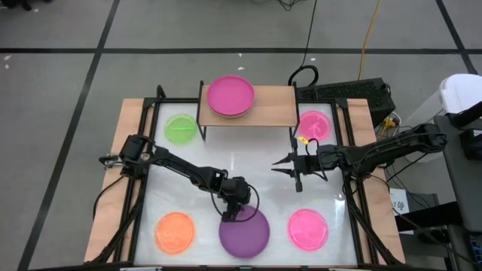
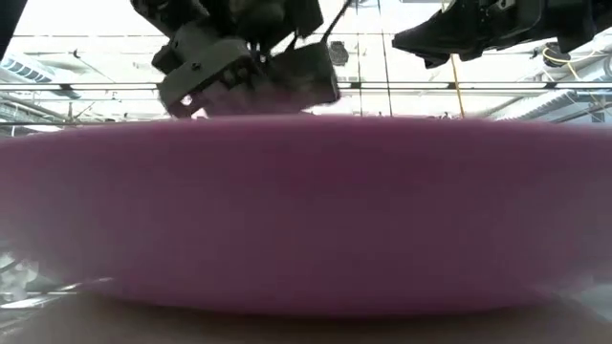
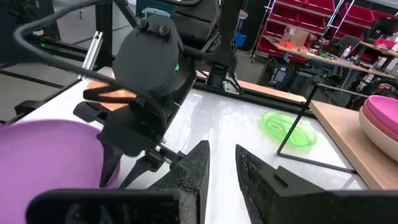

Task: Place and stack plates onto a shelf
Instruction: Stack the purple plate on top of the pink plate on the shelf

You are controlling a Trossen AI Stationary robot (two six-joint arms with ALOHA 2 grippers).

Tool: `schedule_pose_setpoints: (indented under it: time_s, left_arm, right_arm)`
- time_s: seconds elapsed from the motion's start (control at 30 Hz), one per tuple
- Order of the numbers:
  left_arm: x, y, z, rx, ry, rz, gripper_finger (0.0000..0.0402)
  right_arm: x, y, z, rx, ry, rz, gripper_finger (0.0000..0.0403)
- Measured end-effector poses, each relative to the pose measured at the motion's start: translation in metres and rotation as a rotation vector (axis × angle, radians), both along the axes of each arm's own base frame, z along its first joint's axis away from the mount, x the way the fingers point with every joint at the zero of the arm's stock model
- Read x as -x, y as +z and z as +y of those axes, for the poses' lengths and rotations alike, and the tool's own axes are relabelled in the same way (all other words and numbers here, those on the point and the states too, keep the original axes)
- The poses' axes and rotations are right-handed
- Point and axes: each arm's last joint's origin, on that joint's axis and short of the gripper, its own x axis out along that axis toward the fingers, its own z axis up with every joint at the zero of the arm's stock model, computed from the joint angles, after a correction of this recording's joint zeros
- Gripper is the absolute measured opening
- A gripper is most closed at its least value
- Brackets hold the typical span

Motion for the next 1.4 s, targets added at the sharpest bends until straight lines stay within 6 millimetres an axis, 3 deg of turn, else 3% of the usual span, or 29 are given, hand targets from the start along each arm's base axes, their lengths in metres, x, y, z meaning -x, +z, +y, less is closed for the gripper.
schedule_pose_setpoints:
  time_s: [0.3, 0.63, 0.9, 1.1, 1.4]
  left_arm:
    - [-0.002, -0.005, 0.008, -0.044, 0.022, 0.001, 0.0114]
    - [-0.006, -0.003, 0.016, -0.045, 0.020, -0.019, 0.0018]
    - [-0.005, 0.007, 0.031, -0.056, 0.060, -0.026, 0.0012]
    - [0.009, 0.041, 0.040, -0.185, 0.133, -0.038, 0.0010]
    - [0.045, 0.128, 0.068, -0.482, 0.179, -0.250, 0.0010]
  right_arm:
    - [0.000, 0.000, 0.000, 0.000, 0.000, -0.001, 0.0061]
    - [0.000, 0.000, 0.000, 0.000, 0.000, 0.001, 0.0061]
    - [0.000, -0.001, 0.000, 0.001, 0.001, 0.006, 0.0061]
    - [0.000, -0.001, 0.000, 0.002, 0.001, 0.011, 0.0061]
    - [0.000, 0.000, 0.000, 0.005, 0.001, 0.006, 0.0061]
